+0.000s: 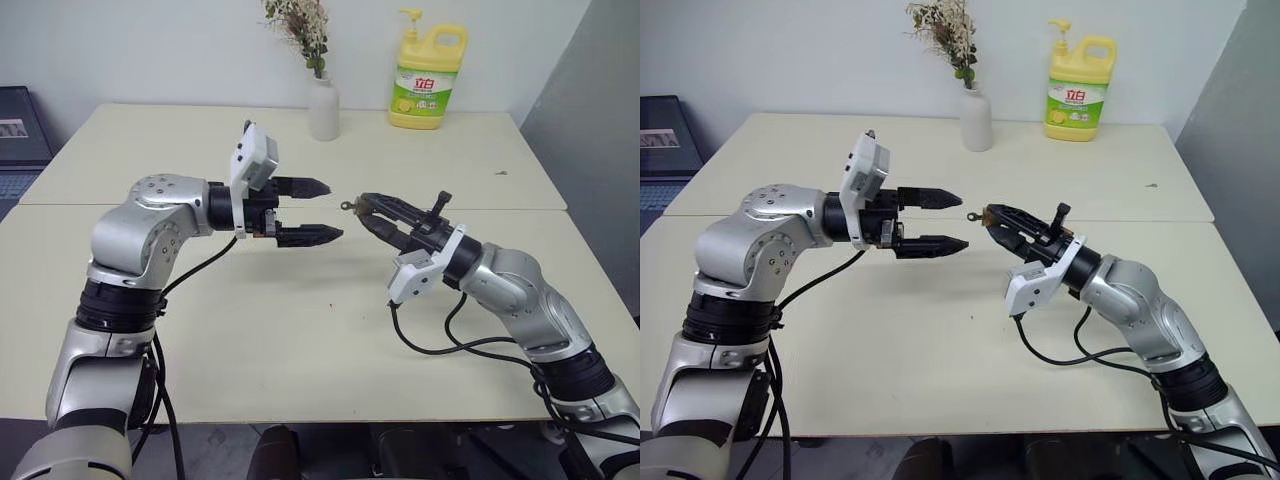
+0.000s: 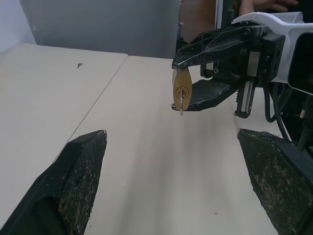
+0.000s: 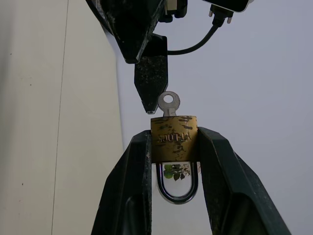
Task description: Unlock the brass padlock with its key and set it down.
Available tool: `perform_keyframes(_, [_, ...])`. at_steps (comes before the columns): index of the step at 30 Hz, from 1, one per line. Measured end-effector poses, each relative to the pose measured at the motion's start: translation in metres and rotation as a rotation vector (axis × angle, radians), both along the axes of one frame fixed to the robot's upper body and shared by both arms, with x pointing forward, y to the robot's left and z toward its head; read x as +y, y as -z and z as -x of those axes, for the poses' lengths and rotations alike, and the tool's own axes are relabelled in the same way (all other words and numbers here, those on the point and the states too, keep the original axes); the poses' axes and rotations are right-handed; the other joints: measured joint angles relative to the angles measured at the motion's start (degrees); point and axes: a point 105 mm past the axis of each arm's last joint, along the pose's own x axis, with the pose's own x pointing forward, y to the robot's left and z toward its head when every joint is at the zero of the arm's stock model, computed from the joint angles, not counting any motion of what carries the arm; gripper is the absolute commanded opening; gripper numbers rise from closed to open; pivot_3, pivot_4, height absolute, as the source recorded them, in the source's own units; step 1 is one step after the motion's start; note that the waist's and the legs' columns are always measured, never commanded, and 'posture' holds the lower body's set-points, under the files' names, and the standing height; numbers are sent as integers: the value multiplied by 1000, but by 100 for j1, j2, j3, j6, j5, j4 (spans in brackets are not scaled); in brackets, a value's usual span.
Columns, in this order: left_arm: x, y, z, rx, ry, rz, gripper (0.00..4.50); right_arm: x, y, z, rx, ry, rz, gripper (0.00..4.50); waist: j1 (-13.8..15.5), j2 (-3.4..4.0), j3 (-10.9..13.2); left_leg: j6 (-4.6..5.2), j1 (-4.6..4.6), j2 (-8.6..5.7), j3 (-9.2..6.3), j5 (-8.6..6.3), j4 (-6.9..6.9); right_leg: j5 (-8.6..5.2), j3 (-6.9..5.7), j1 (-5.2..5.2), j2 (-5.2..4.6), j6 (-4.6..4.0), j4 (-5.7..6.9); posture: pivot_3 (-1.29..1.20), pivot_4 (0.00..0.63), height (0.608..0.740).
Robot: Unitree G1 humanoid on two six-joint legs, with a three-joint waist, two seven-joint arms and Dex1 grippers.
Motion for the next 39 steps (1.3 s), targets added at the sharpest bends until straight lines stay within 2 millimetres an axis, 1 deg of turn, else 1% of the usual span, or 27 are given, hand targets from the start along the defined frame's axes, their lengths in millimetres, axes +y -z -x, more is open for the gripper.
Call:
perform_keyframes(5, [1, 0, -4, -9, 6, -9, 4500, 1, 1, 0, 12, -2, 7, 933, 7, 0, 0, 0, 0, -1, -2, 0, 2, 0, -1, 0, 0, 0, 4, 0, 150, 740])
perform_keyframes(9, [-3, 0, -7, 10, 22, 8, 4500, 1, 2, 0, 16, -2, 8, 933, 11, 0, 0, 0, 0, -2, -4, 0, 3, 0, -2, 0, 0, 0, 7, 0, 150, 740])
perform_keyframes(14, [-9, -7, -8, 26, 48, 27, 4500, 2, 3, 0, 23, -4, 17, 933, 5, 0, 0, 0, 2, -3, -5, 0, 3, 0, -2, 0, 0, 0, 12, 0, 150, 740])
perform_keyframes(20, [-9, -3, -9, 41, 57, 21, 4500, 4, 3, 0, 33, -7, 2, 933, -1, 0, 0, 0, 2, -3, -7, 0, 3, -1, -3, 0, 0, -1, 17, 0, 150, 740])
perform_keyframes(21, [-10, -3, -9, 43, 59, 23, 4088, 4, 3, 0, 36, -8, 0, 933, 2, 0, 0, 0, 2, -4, -7, 0, 4, 0, -2, 0, 0, -1, 18, 0, 150, 740])
perform_keyframes(22, [-11, -2, -9, 46, 62, 26, 3896, 4, 3, 0, 36, -8, -1, 933, 3, 0, 0, 0, 2, -4, -8, 0, 4, -1, -3, 0, 0, -1, 18, 0, 150, 740])
perform_keyframes(23, [-12, -2, -9, 51, 67, 29, 3599, 4, 3, 0, 37, -9, -1, 933, 4, 0, 0, 0, 2, -4, -8, 0, 4, -1, -2, 0, 0, -1, 18, 0, 150, 740])
perform_keyframes(34, [-18, 2, -8, 75, 101, 45, 133, 3, 3, -1, 47, -2, 6, 933, 4, 0, 0, -1, 2, -5, -11, 1, 5, -1, -4, 0, 0, -1, 22, 0, 150, 740])
perform_keyframes(39, [-18, 1, -8, 77, 101, 45, 103, 2, 3, -2, 52, -3, 0, 933, 1, 0, 0, 0, 3, -5, -13, 1, 5, -1, -5, 0, 0, -2, 24, 0, 150, 740])
